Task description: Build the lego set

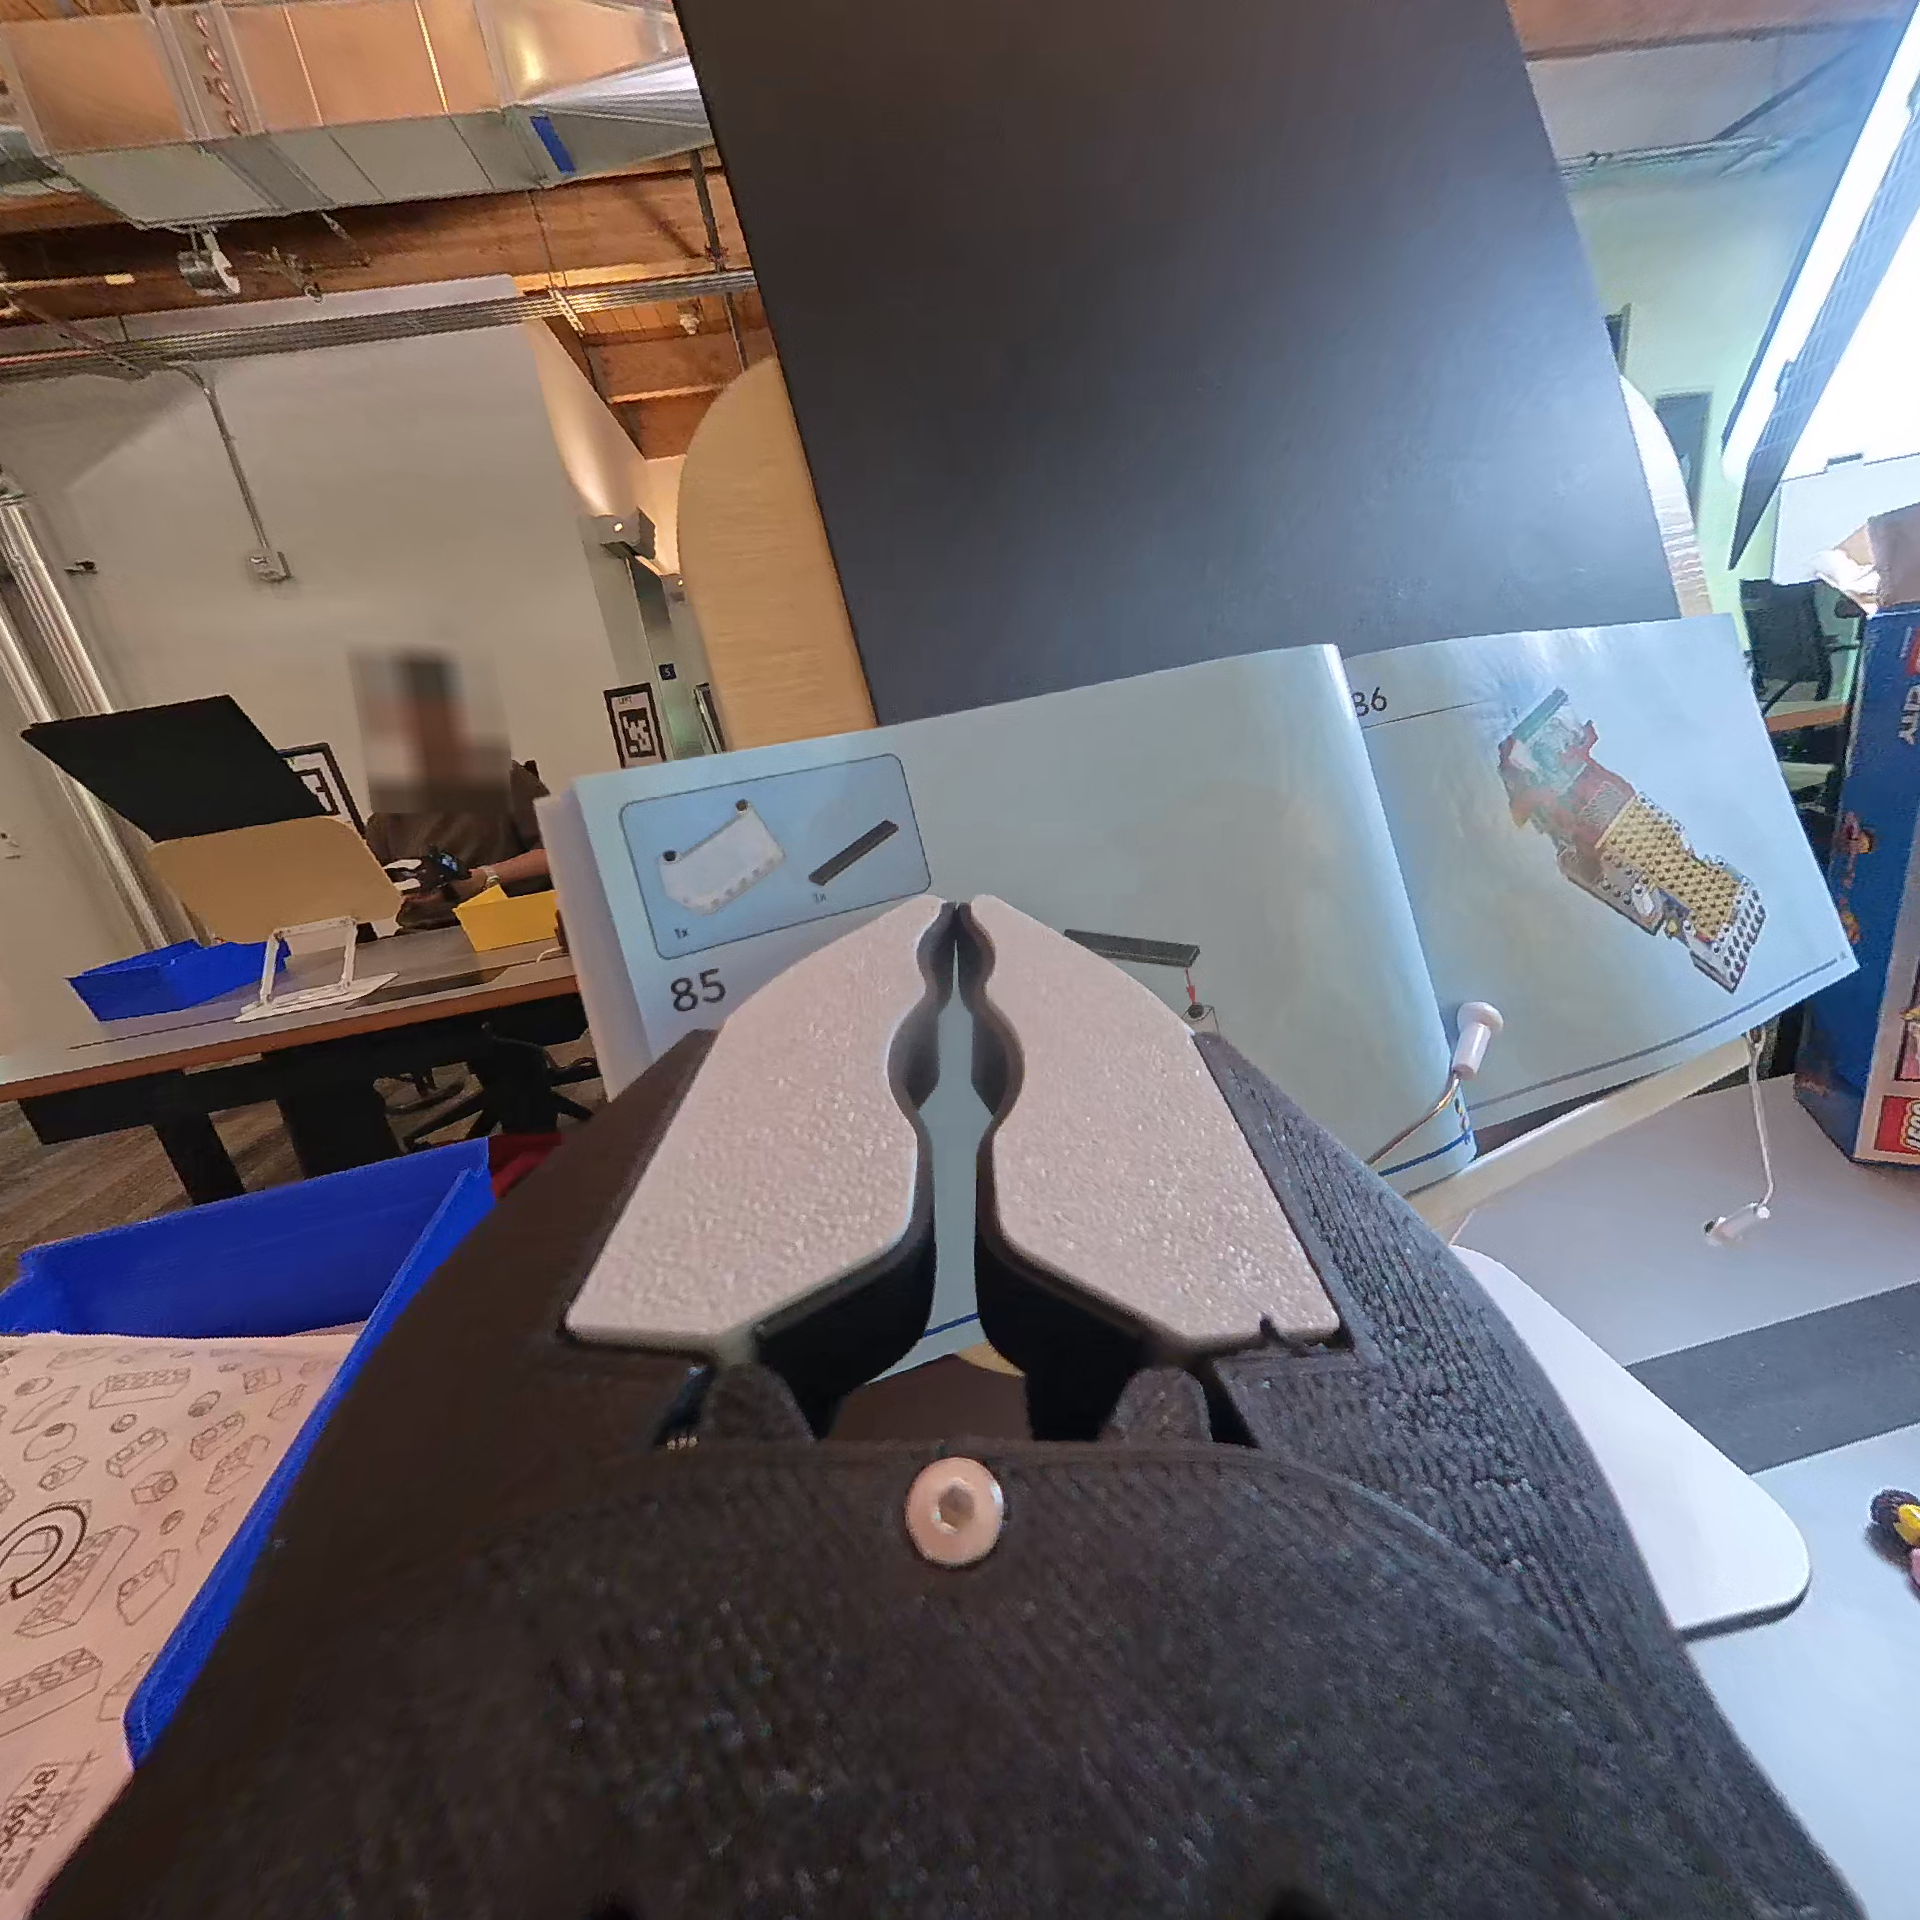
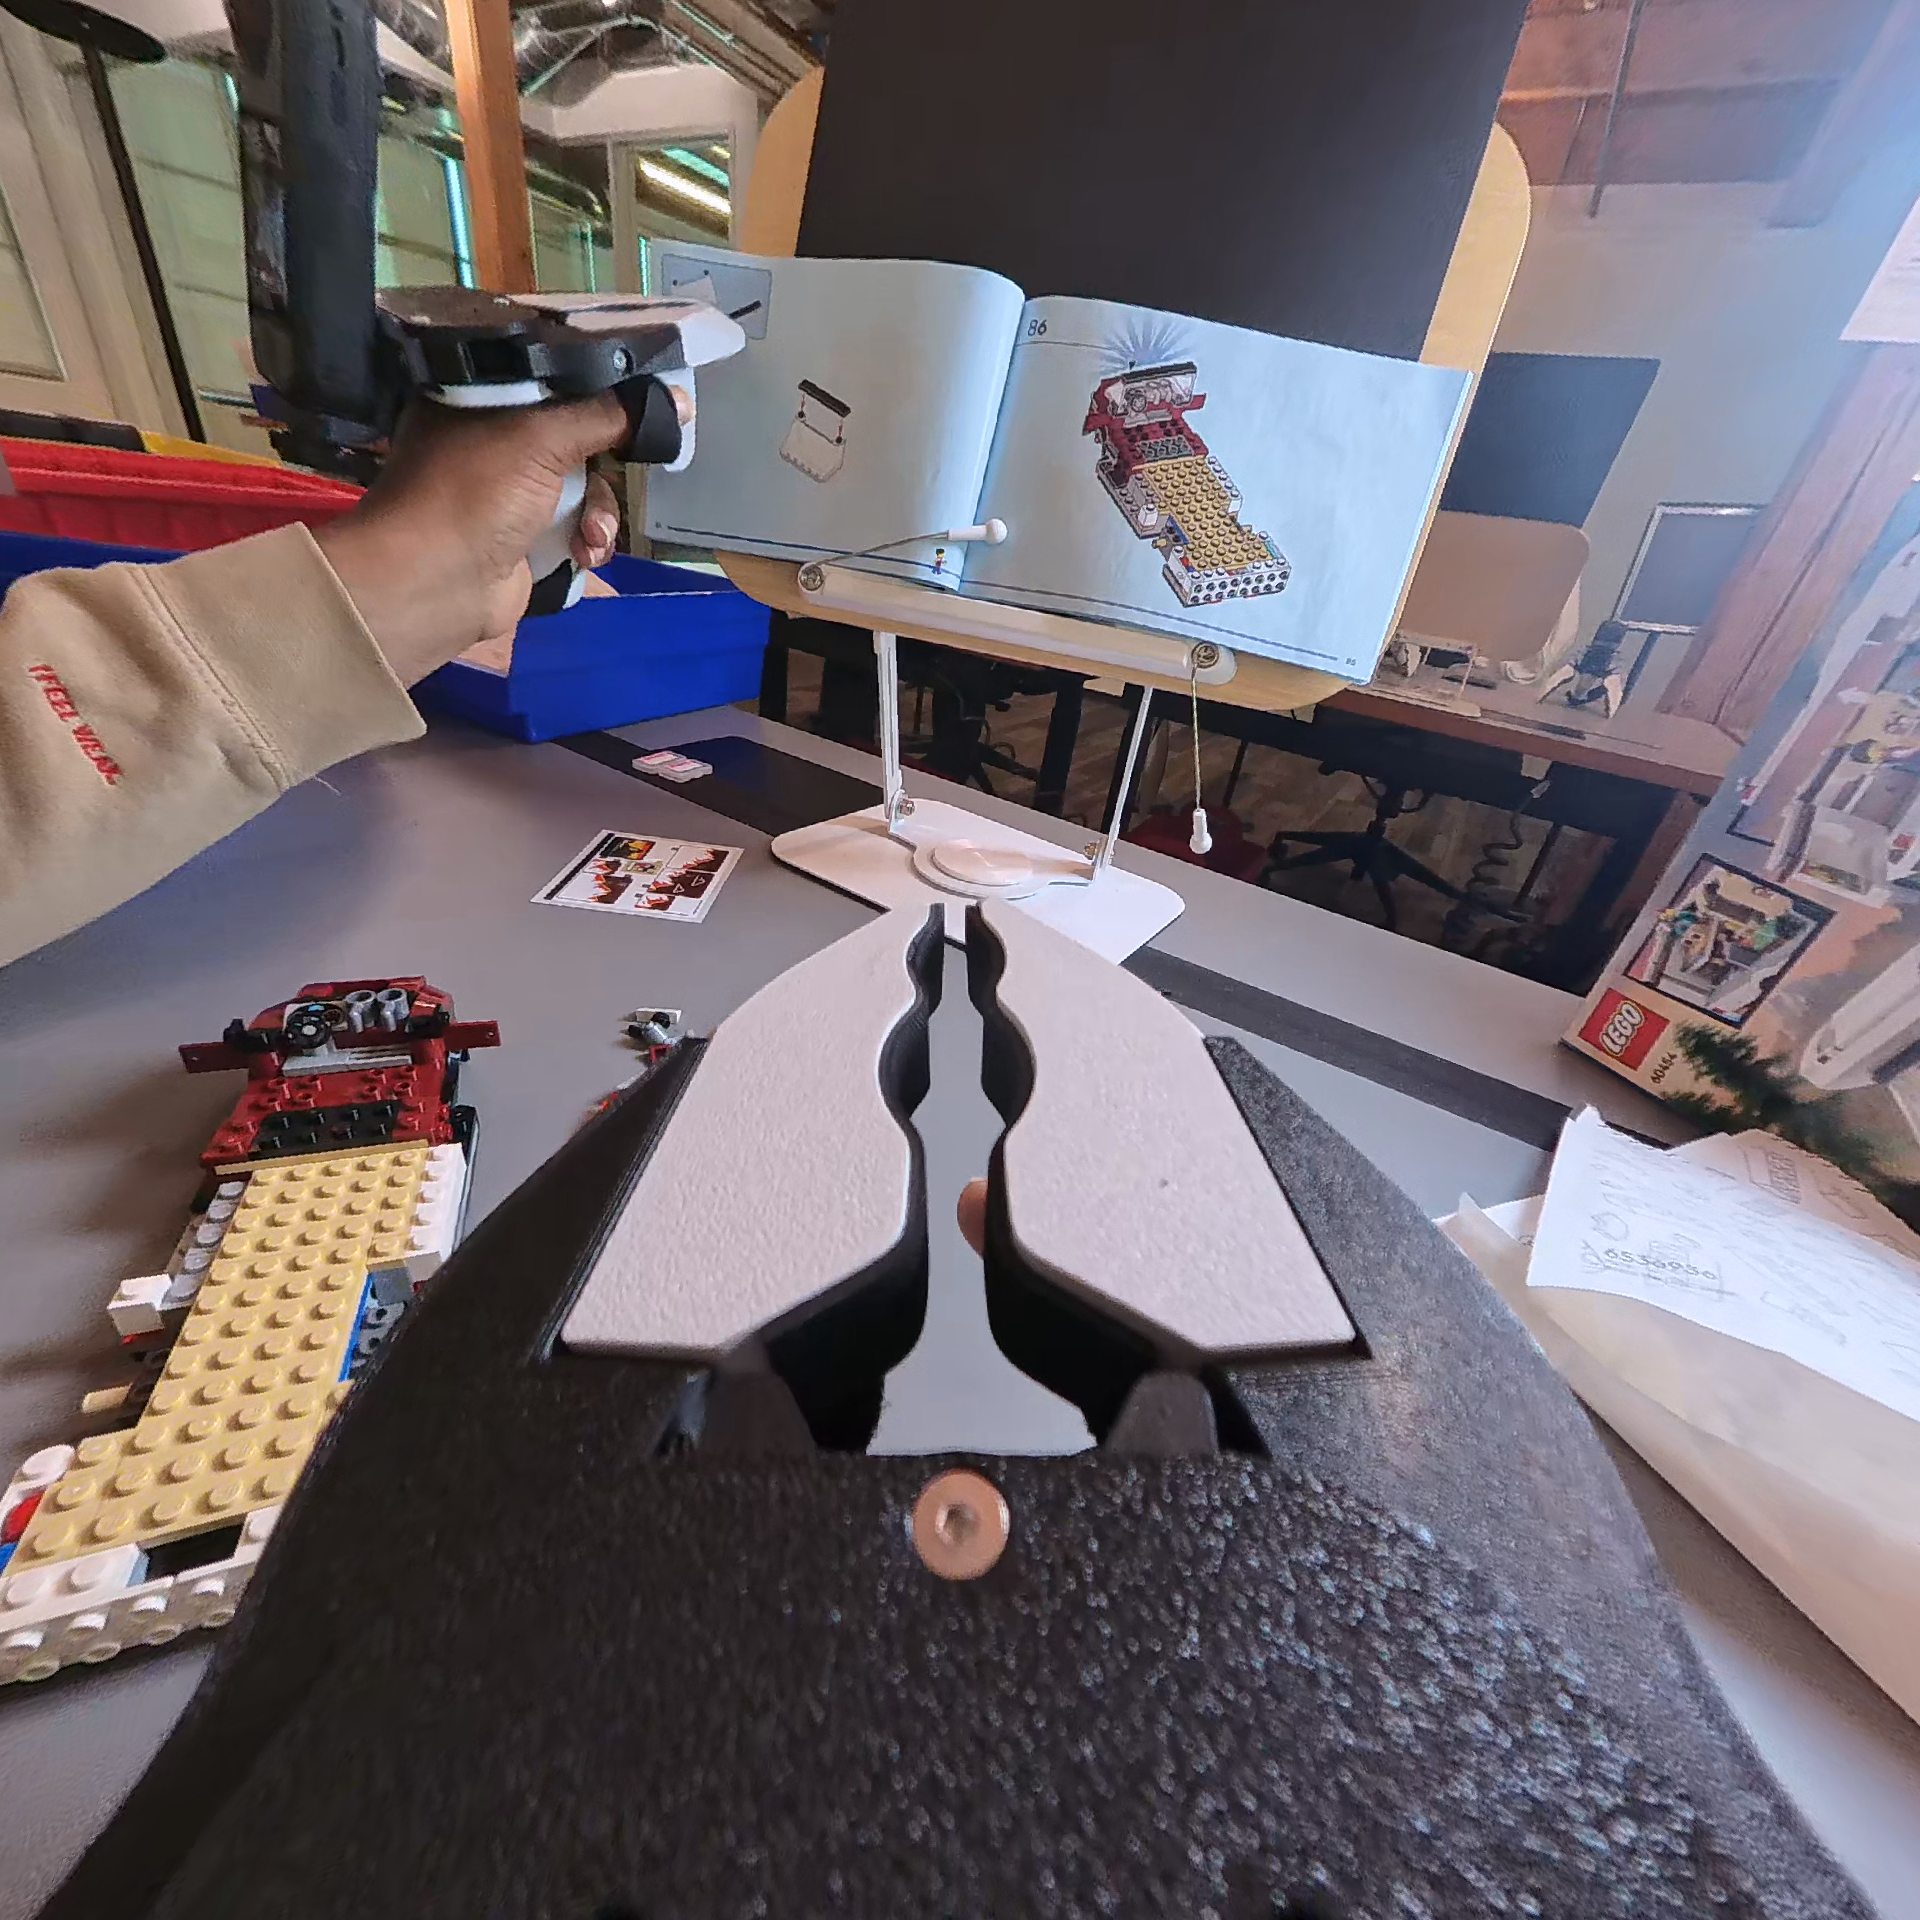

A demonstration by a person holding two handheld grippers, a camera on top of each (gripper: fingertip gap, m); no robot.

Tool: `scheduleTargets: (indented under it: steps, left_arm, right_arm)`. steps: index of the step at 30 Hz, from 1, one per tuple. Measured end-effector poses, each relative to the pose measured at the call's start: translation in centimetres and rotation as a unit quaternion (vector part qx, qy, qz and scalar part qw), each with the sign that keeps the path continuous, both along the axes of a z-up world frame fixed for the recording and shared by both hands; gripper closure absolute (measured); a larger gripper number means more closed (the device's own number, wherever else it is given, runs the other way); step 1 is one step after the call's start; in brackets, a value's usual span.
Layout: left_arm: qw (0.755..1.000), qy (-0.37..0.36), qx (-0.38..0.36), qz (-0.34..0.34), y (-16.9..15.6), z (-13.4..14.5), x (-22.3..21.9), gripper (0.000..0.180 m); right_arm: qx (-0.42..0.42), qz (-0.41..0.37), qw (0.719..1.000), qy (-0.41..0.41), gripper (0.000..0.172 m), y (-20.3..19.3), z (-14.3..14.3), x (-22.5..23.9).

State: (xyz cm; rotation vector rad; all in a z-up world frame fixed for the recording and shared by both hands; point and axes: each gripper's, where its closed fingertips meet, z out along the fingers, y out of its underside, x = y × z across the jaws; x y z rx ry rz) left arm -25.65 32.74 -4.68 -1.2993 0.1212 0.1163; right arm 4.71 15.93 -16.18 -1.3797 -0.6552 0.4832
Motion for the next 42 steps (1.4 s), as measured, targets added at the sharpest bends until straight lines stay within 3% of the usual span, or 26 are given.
scheduleTargets:
  steps: [4, 8, 10, 12, 14, 17, 21, 25, 34, 37, 40, 42]
  left_arm:
    - [0.999, -0.003, -0.004, -0.033, -1.4, 1.8, 1.5, 0.18]
    - [0.994, 0.021, -0.02, -0.105, -5.3, 6.2, 3.1, 0.18]
    - [0.99, 0.059, -0.053, -0.119, -7.1, 7.6, 1.7, 0.172]
    - [0.977, 0.116, -0.125, -0.129, -9.0, 7.0, -1.1, 0.168]
    - [0.955, 0.191, -0.191, -0.123, -11.2, 4.9, -5.3, 0.172]
    - [0.883, 0.251, -0.385, -0.097, -15.6, -3.5, -13.8, 0.175]
    - [0.771, 0.159, -0.616, -0.03, -23.6, -15.5, -22.3, 0.175]
    - [0.732, 0.056, -0.679, -0.023, -26.6, -21.0, -23.0, 0.168]
    - [0.687, -0.001, -0.726, 0.012, -25.6, -25.4, -24.3, 0.17]
    - [0.698, 0.004, -0.716, 0.02, -25.0, -25.2, -24.7, 0.172]
    - [0.73, 0.005, -0.683, 0.015, -24.7, -22.8, -25.0, 0.174]
    - [0.758, -0.003, -0.652, -0.022, -24.8, -20.7, -24.2, 0.174]
  right_arm:
    - [0.002, -0.007, 1.0, -0.009, 0.168, 0.3, -0.4, 0.1]
    - [-0.013, -0.013, 1.0, -0.008, 0.168, 0.7, -1.0, 0.3]
    - [-0.019, -0.009, 1.0, 0.001, 0.168, 0.5, -0.8, 0.2]
    - [-0.003, -0.007, 1.0, -0.003, 0.168, 0.2, 0.0, 0.4]
    - [0.028, -0.008, 0.999, -0.013, 0.168, -0.2, 1.5, 0.7]
    - [0.068, -0.008, 0.998, -0.018, 0.168, -1.1, 3.7, 1.4]
    - [0.091, -0.013, 0.996, -0.005, 0.169, -1.8, 5.6, 2.3]
    - [0.083, -0.004, 0.997, -0.006, 0.169, -1.9, 5.2, 1.9]
    - [0.075, 0.022, 0.996, -0.045, 0.171, -2.6, 2.9, -0.4]
    - [0.073, 0.024, 0.996, -0.05, 0.171, -2.6, 2.6, -0.6]
    - [0.067, 0.026, 0.996, -0.049, 0.171, -2.5, 2.5, -0.6]
    - [0.064, 0.029, 0.996, -0.049, 0.171, -2.5, 2.3, -0.6]
